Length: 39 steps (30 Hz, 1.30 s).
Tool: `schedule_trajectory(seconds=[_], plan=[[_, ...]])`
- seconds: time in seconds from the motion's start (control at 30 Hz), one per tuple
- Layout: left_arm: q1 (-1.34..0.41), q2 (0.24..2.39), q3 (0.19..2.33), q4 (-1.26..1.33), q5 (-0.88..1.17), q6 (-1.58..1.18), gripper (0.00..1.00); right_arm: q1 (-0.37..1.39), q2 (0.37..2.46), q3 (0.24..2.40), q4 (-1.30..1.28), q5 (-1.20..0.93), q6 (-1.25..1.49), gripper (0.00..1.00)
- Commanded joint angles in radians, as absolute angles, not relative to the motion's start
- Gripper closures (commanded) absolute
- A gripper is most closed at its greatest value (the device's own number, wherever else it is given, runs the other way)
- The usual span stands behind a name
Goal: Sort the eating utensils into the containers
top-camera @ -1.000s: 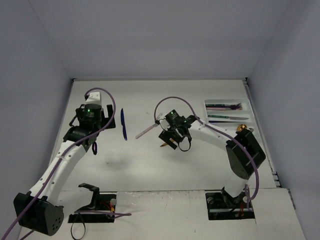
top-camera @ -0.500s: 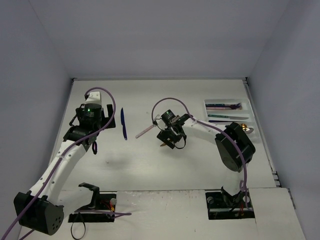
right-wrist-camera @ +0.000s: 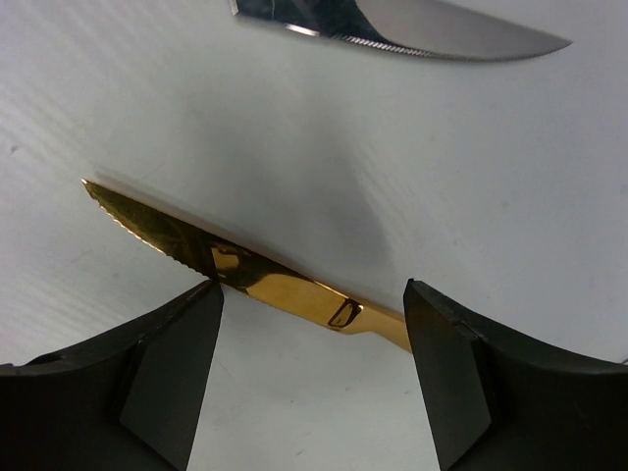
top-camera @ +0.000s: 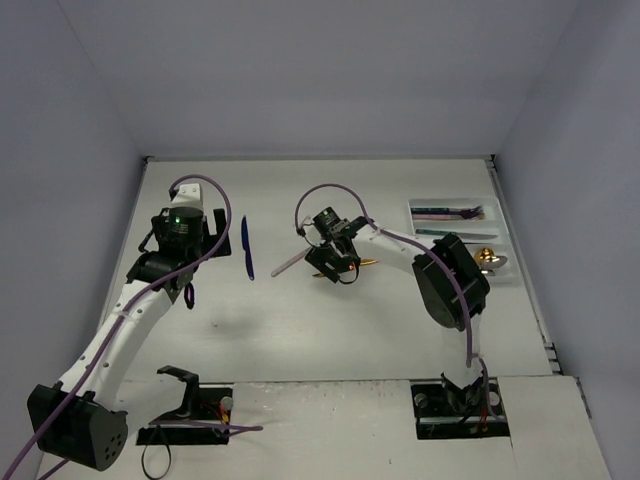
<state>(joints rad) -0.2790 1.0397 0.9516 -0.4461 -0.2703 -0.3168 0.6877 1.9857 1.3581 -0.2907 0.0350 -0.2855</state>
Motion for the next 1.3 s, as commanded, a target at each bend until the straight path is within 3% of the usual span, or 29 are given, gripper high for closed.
schedule_trajectory(seconds=[0.0, 0.3, 0.63, 1.1, 1.27], plan=[[-0.275, 1.027, 0.974, -0.413, -0.284, -0.316, 0.03, 0.616, 2.025, 1.435, -0.278, 0.061, -0.253, 0.30], [-0.276, 1.028, 0.974, -0.414, -0.286, -0.316, 0.03, 0.504, 2.052, 1.543, -0.279, -0.059, -0.227, 0.30], [-0.276, 1.038, 0.976, -0.413, -0.274, -0.318, 0.03, 0.419, 1.926, 1.372, -0.285, -0.251, -0.301, 0.32], [-0.277, 1.039, 0.976, -0.412, -0.272, -0.320, 0.03, 0.392, 1.994, 1.324, -0.298, -0.214, -0.319, 0.47], [-0.278, 1.040, 0.977, -0.413, -0.272, -0.319, 0.03, 0.393, 2.021, 1.341, -0.301, -0.215, -0.316, 0.57]])
